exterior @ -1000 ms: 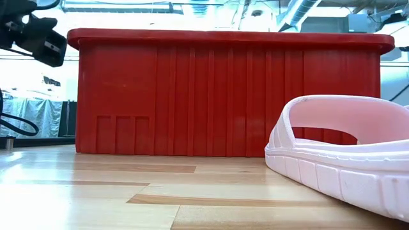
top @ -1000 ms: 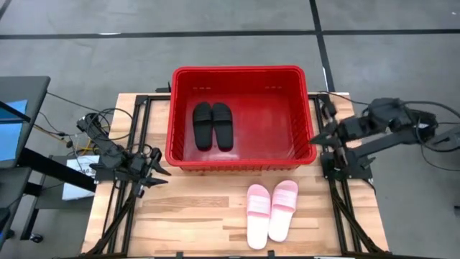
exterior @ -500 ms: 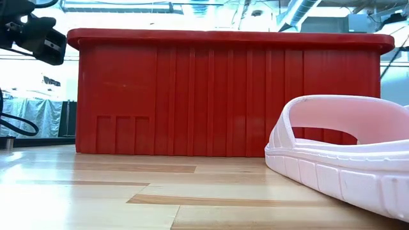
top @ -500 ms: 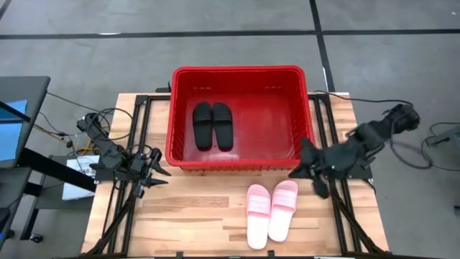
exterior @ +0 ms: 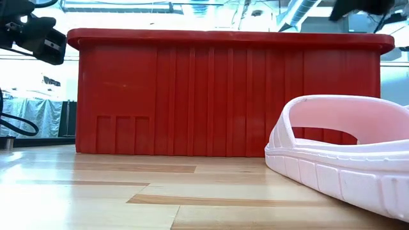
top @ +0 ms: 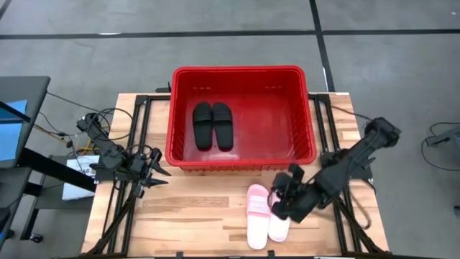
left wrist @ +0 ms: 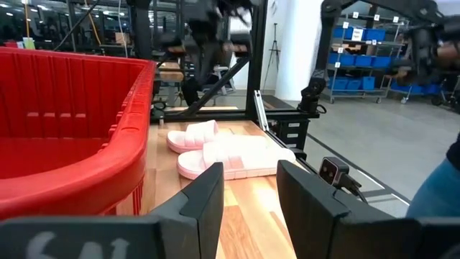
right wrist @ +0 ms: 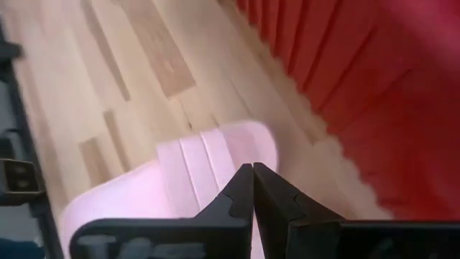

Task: Pick and place slides into bin
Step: Put the left pink slipper into the red bin

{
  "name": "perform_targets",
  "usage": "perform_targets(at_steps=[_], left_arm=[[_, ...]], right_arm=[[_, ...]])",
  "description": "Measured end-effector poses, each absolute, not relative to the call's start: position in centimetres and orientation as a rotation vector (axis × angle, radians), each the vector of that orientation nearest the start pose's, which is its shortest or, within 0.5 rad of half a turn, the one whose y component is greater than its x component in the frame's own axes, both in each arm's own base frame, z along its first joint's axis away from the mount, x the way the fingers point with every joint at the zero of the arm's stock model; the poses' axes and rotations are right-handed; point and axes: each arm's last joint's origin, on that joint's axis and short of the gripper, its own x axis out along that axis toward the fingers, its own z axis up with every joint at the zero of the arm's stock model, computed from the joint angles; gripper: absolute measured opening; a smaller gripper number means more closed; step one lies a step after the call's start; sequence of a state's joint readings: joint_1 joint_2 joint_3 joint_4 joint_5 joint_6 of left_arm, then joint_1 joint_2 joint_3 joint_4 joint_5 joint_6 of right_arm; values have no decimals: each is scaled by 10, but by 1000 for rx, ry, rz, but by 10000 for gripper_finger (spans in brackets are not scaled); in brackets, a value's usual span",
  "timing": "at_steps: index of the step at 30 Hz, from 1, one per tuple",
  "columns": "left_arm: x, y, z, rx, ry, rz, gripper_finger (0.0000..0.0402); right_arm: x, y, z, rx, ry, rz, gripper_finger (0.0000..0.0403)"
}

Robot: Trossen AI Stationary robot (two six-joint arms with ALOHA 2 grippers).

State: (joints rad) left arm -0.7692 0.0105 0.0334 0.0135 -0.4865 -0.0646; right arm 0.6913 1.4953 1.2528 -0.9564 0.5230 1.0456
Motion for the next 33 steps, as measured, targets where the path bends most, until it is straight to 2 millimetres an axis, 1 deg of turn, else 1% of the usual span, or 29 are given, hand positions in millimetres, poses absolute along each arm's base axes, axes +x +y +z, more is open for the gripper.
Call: perform_targets(at_steps=[3, 5, 9, 11, 15, 18, 21, 27, 29, 31, 33], left_arm=[[76, -55, 175, -89, -20, -284, 121], [76, -55, 175, -84, -20, -284, 121], [76, -55, 175, -70, -22, -284, 121], [76, -55, 175, -70, -22, -284, 121], [76, -55, 175, -66, -23, -284, 121], [76, -55, 175, -70, -22, -284, 121], [76, -55, 175, -59, -24, -284, 121], [76, -55, 175, -70, -22, -284, 121], [76, -55, 175, -70, -22, -284, 121], [76, -55, 175, -56, -24, -284, 121], [76, -55, 175, -52, -25, -284, 121]], right_arm=[[233, 189, 260, 287, 940, -387, 0], [232, 202, 251, 274, 957, -380, 0], [230, 229, 247, 226, 963, -309, 0], [232, 241, 243, 198, 961, -268, 0], [241, 254, 238, 158, 942, -204, 0], [249, 256, 231, 131, 952, -208, 1], [257, 254, 225, 135, 976, -223, 14], [268, 245, 218, 158, 1011, -254, 76], [267, 243, 217, 140, 1029, -261, 96], [271, 242, 215, 154, 1047, -258, 113], [273, 241, 207, 148, 1097, -260, 129]])
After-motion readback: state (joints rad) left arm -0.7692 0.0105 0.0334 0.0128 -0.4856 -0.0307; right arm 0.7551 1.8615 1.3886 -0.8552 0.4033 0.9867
